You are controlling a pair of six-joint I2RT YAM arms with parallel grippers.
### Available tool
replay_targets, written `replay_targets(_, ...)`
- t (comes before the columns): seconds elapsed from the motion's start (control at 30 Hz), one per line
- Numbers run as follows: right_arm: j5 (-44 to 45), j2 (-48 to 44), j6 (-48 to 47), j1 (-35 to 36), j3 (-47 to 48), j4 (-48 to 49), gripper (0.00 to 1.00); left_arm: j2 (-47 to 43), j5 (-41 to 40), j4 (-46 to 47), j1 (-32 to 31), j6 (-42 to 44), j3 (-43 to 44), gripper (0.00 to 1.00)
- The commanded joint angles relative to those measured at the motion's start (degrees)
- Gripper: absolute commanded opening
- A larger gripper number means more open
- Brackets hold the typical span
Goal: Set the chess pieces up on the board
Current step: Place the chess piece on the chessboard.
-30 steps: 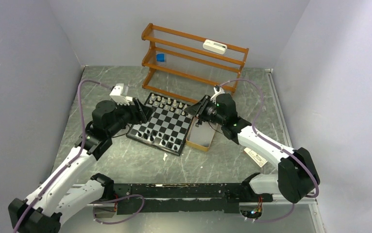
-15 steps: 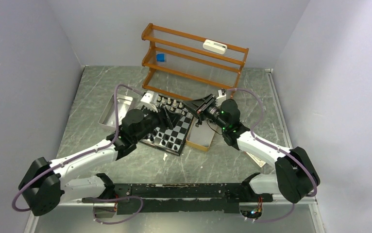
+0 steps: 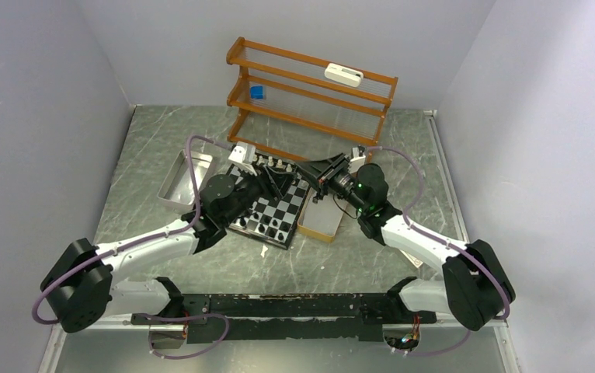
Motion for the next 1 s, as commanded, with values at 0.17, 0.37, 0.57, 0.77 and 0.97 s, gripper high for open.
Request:
replay_targets(0.17, 1.64, -1.54, 2.05, -0.02, -2.17, 4.16, 0.2, 2.6, -0.82, 5.67, -1.2, -0.04, 3.15, 0.51)
replay_targets(0.37, 1.77, -1.5, 2.61, -0.02, -2.56, 4.88, 0.2, 4.74, -0.69, 4.72, -1.57, -0.33, 4.7, 0.48)
replay_targets(0.57, 2.12, -1.68, 2.7, -0.02, -2.91, 4.95, 0.2, 5.03, -1.18, 5.2, -1.96, -0.22, 4.33, 0.45)
replay_targets(0.77, 2.28, -1.41, 2.85, 0.02, -3.03, 5.33, 0.2, 5.03, -1.86, 4.81, -2.05, -0.07, 4.16, 0.41)
replay_targets(0.97, 2.46, -1.45, 2.96, -0.01, -3.12, 5.59, 0.2, 5.37, -1.42, 5.43, -2.14, -0.16, 3.72, 0.34)
